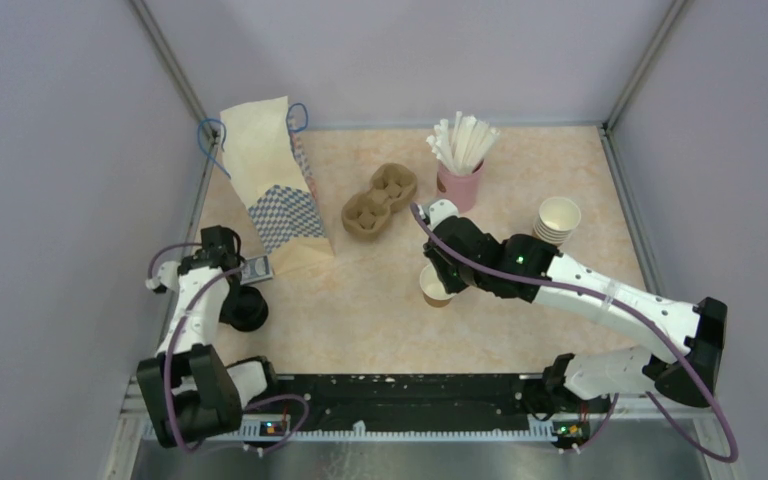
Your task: Pack the takeout coffee
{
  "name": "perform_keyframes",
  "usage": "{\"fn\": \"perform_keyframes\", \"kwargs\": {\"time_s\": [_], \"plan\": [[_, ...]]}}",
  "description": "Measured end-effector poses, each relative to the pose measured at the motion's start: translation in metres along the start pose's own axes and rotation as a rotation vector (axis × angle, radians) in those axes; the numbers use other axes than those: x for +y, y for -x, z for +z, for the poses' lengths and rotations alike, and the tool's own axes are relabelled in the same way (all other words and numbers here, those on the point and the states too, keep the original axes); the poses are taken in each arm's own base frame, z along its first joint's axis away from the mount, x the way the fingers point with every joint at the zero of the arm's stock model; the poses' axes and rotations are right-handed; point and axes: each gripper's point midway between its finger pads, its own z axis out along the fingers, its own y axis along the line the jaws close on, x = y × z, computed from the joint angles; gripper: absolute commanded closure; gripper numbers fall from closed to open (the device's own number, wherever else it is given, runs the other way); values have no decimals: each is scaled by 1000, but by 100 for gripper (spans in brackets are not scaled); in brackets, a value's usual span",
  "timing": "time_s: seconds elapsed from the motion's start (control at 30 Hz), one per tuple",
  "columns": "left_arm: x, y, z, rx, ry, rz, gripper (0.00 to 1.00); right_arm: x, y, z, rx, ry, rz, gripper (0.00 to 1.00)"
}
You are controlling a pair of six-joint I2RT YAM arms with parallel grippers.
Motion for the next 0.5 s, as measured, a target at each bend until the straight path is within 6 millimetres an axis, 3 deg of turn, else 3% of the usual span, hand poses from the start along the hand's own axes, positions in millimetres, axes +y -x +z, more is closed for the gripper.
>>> {"fn": "perform_keyframes", "kwargs": {"time_s": [0.13,0.33,0.5], "plan": [[-1,-11,11,49,60,57,41,0,-1,0,3,-1,2,79],[-6,-13,10,74,54,67,42,0,-1,0,2,-2,3,79],[-9,-14,5,94,25,60,53,0,-1,0,3,-2,3,79]]}}
